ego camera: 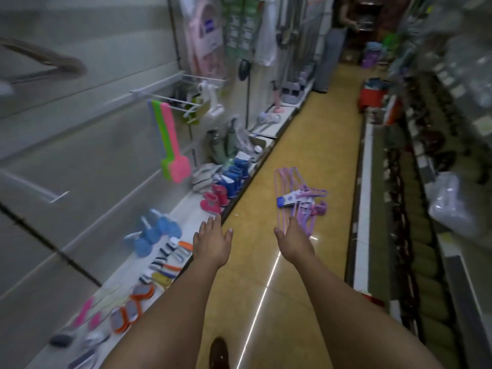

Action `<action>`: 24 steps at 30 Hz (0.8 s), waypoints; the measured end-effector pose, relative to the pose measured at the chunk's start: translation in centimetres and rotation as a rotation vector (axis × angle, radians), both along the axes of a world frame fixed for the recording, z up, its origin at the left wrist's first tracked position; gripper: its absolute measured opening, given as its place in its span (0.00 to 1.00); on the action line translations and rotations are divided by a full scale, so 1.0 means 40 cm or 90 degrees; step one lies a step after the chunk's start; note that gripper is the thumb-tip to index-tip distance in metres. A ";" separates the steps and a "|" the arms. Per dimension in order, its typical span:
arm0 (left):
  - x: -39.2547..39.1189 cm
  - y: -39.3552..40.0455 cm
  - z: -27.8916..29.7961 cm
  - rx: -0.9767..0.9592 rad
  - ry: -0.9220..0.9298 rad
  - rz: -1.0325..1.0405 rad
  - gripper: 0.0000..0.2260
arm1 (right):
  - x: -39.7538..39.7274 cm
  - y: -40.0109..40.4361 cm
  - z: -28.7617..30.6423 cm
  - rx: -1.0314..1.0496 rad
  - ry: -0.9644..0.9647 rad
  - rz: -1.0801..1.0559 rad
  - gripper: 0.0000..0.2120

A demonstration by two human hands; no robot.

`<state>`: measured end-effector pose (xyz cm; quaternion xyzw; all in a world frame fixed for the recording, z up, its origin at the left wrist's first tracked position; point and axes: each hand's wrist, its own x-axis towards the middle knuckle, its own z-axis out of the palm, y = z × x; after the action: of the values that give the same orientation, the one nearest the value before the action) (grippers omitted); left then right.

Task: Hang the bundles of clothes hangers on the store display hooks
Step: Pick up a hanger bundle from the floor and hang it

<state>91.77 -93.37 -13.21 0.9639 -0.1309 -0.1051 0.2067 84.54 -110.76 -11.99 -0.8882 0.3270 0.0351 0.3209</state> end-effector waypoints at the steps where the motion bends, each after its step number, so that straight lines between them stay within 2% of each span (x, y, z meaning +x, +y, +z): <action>1: 0.013 -0.038 -0.006 -0.003 -0.001 -0.021 0.25 | -0.001 -0.035 -0.002 0.005 0.001 -0.026 0.27; 8: 0.186 -0.275 -0.017 -0.027 0.011 -0.117 0.26 | 0.092 -0.250 0.010 0.017 -0.004 -0.154 0.29; 16: 0.435 -0.474 -0.034 -0.011 0.016 -0.179 0.26 | 0.281 -0.411 0.022 0.016 0.003 -0.215 0.25; 24: 0.561 -0.662 -0.094 0.017 0.057 -0.225 0.27 | 0.400 -0.573 -0.017 0.017 0.026 -0.248 0.24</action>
<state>114.20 -119.84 -16.99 0.9230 -0.2873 -0.1842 0.1779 100.55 -133.69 -12.67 -0.8031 0.4984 -0.0054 0.3266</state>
